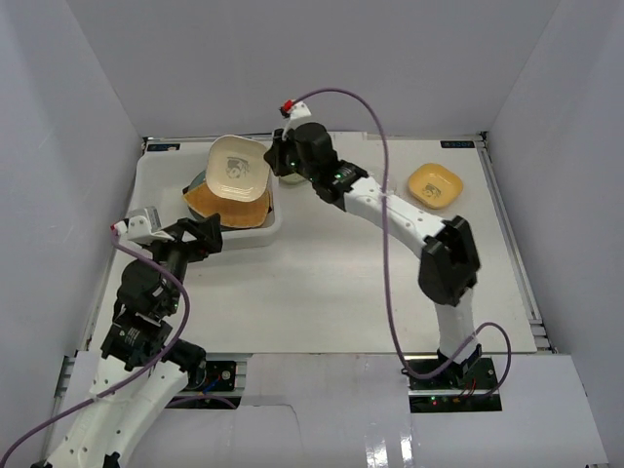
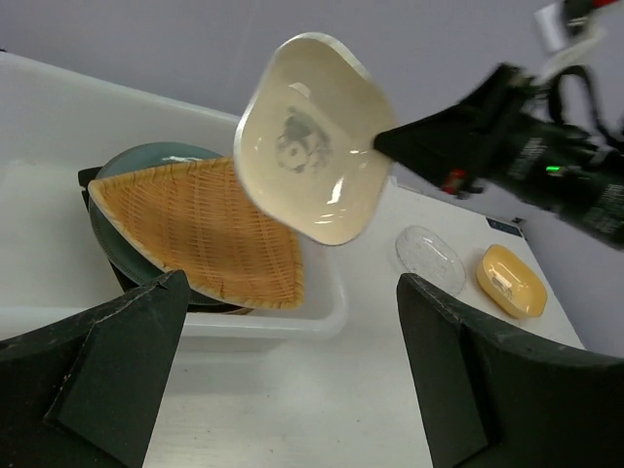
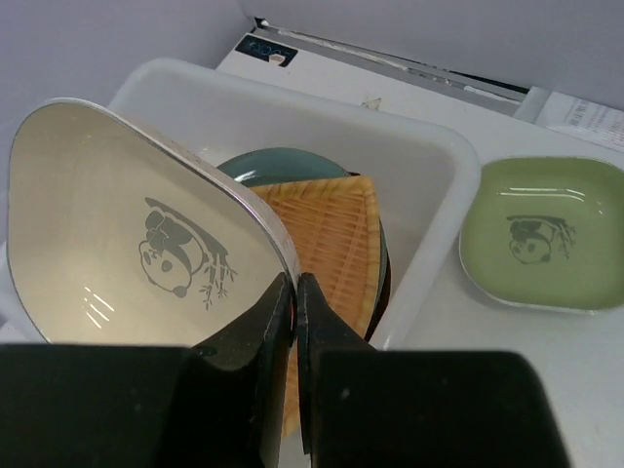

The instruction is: Place the plates into the plastic bin on the countertop

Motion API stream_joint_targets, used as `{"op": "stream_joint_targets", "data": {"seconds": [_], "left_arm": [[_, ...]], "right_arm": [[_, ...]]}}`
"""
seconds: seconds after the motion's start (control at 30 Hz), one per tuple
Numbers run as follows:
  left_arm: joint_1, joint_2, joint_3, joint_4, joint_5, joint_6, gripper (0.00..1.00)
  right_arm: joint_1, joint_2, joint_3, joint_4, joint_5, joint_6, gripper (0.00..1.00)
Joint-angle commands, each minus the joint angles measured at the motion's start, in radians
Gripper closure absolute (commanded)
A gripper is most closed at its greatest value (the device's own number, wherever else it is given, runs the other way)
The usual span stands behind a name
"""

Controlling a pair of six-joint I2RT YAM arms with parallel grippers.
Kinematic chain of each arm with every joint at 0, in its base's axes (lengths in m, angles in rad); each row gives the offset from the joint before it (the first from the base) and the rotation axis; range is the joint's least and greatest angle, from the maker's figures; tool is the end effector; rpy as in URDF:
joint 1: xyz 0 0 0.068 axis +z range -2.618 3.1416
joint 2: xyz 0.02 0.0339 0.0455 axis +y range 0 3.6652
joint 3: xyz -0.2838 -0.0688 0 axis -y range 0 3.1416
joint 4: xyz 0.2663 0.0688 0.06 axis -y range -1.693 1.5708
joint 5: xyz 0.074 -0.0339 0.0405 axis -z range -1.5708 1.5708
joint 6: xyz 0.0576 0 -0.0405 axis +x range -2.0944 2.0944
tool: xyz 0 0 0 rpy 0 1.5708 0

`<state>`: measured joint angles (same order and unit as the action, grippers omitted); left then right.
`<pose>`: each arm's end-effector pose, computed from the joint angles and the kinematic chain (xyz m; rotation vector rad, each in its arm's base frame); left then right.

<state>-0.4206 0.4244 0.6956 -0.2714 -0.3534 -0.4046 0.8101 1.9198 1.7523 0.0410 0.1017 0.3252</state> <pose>0.1267 -0.0348 0.3595 -0.2657 1.5605 -0.3698 0.3627 0.3725 0.3784 -0.3447 1.7214 0.7554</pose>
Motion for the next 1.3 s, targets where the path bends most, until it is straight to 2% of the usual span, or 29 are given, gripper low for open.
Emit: {"op": "stream_joint_targets", "data": {"seconds": [0.0,0.07,0.13,0.17,0.2,0.23,0.3,0.33,0.47,0.6,0.73,0.87,1.03,1.2,1.23,1.27], "left_arm": [[0.009,-0.033,-0.010,0.008,-0.026,-0.005,0.02],[0.011,-0.026,-0.007,0.009,-0.013,0.000,0.02],[0.013,-0.004,-0.002,0.003,0.001,-0.002,0.02],[0.011,0.000,-0.001,0.001,0.008,-0.003,0.02],[0.011,0.008,0.001,0.001,0.020,-0.003,0.02],[0.013,0.010,0.001,0.004,0.027,-0.003,0.02],[0.011,0.013,0.002,0.004,0.033,-0.003,0.02],[0.013,0.013,0.002,0.005,0.036,-0.003,0.02],[0.011,0.016,0.002,0.006,0.044,-0.002,0.02],[0.014,0.024,0.004,0.008,0.051,-0.003,0.02],[0.025,0.040,0.005,0.011,0.065,-0.005,0.02],[0.031,0.057,0.004,0.011,0.076,-0.005,0.02],[0.045,0.074,0.005,0.014,0.091,-0.005,0.02],[0.059,0.091,0.007,0.018,0.110,-0.008,0.02],[0.059,0.094,0.005,0.018,0.110,-0.007,0.02],[0.062,0.094,0.007,0.020,0.110,-0.008,0.02]], "right_arm": [[-0.002,0.214,0.296,-0.179,0.006,-0.060,0.92],[-0.002,0.328,0.413,-0.256,0.020,-0.052,0.92],[-0.003,0.358,0.470,-0.244,0.001,-0.038,0.89],[-0.003,0.358,0.467,-0.233,-0.003,-0.035,0.82],[-0.002,0.352,0.449,-0.222,-0.008,-0.037,0.60],[-0.003,0.341,0.438,-0.205,0.004,-0.043,0.49],[-0.026,0.299,0.397,-0.188,0.004,-0.043,0.36],[-0.038,0.280,0.376,-0.176,-0.026,-0.038,0.34],[-0.139,0.188,0.227,-0.081,-0.079,0.015,0.34],[-0.259,0.238,0.200,-0.075,-0.013,0.024,0.34],[-0.324,0.376,0.295,-0.088,0.001,0.031,0.29],[-0.365,0.516,0.479,-0.125,-0.010,0.043,0.24],[-0.376,0.620,0.507,-0.078,-0.091,0.115,0.24],[-0.373,0.677,0.475,-0.015,-0.161,0.205,0.30],[-0.373,0.691,0.467,-0.009,-0.168,0.218,0.34],[-0.374,0.691,0.457,0.019,-0.171,0.235,0.44]]}}
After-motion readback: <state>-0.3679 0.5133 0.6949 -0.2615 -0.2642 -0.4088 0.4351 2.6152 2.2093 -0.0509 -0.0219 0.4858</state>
